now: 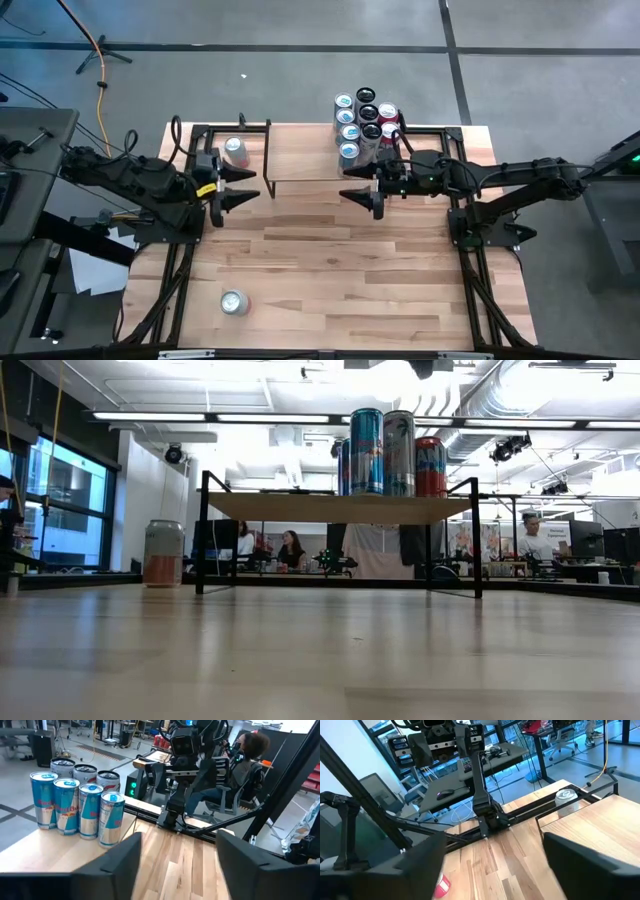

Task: Place canned beverage on shelf
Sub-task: Put the top orange-white soda can on the shelf

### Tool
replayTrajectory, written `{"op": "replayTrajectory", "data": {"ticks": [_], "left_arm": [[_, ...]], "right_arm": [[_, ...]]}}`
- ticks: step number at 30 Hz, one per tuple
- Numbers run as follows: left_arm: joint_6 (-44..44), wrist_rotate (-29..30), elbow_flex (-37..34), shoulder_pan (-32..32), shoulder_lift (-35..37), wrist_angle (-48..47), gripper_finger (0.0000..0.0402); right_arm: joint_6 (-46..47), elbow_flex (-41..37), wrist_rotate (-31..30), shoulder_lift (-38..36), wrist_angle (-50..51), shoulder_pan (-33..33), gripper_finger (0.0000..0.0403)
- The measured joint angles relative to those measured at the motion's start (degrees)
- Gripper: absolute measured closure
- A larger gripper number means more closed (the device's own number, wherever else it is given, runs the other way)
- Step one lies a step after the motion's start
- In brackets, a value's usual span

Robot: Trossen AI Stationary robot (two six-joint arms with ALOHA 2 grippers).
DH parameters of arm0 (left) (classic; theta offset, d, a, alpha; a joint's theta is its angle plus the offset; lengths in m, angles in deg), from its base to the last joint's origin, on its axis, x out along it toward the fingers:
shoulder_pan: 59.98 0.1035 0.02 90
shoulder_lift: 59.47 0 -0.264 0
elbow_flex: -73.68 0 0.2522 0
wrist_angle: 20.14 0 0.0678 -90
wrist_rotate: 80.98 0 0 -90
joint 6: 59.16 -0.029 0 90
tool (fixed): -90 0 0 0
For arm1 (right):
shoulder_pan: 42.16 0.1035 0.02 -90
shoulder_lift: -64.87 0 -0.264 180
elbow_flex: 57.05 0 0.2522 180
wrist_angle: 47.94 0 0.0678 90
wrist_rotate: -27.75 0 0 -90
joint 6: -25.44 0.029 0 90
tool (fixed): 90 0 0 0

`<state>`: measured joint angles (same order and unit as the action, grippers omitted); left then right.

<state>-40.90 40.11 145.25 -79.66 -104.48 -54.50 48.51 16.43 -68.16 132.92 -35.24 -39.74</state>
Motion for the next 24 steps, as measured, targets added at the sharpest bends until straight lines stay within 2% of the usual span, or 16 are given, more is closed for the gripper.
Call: {"op": "replayTrajectory", "data": {"ticks": [3,5,11,14,16,20,24], "left_arm": [[1.83,0.28,0.02,0.21,0.00,-0.47,0.0143],[3.63,1.08,0.02,0.50,-0.02,-1.52,0.0115],[7.01,0.86,0.02,1.77,0.05,-4.18,0.0054],[7.18,-1.25,0.59,2.98,0.00,-4.79,0.0036],[8.12,-0.57,2.83,4.94,-0.37,-7.78,0.0029],[8.99,2.06,11.72,13.98,-3.47,-19.90,0.0025],[5.85,1.79,21.71,29.44,-9.23,-37.56,0.0025]], "right_arm": [[0.58,0.00,0.04,0.00,0.01,0.00,0.0034],[1.47,0.00,0.09,0.00,0.10,0.00,0.0011],[2.67,0.00,0.17,0.00,1.81,0.00,0.0021],[3.91,0.00,0.18,0.00,1.97,0.00,0.0020],[3.92,0.00,0.18,0.00,2.14,0.00,0.0019],[3.93,0.00,0.18,0.00,2.45,0.00,0.0018],[3.94,0.00,0.18,0.00,4.28,0.00,0.0018]]}}
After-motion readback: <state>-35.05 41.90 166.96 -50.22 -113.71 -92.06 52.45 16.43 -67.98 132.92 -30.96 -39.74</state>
